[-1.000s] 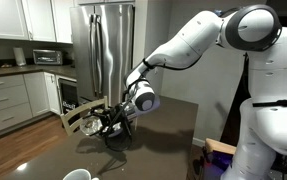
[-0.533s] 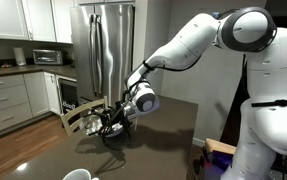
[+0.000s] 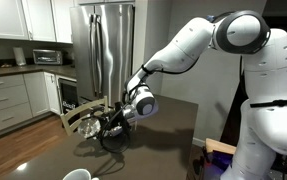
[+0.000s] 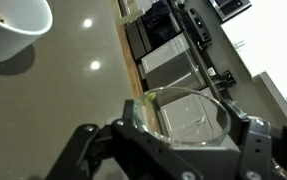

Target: Pour the contents of the glass cup into the bowl

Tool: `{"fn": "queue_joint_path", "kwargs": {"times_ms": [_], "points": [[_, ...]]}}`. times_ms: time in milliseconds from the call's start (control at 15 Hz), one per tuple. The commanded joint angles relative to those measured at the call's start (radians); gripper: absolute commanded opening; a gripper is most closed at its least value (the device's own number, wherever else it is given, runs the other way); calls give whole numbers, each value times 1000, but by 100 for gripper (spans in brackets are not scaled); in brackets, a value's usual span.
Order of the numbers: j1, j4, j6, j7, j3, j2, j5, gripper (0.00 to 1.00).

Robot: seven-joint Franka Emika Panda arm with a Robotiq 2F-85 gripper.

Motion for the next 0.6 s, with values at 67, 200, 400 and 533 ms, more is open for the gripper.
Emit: {"fn": "queue_joint_path", "kwargs": {"times_ms": [67,200,400,533], "points": [[-27,15,-69,60,21,38,-11,59],[-27,12,-89,66,22,50,1,59],[-30,5,-115,76,22,59,26,59],[-30,-2,-125,85,24,60,45,59]]}}
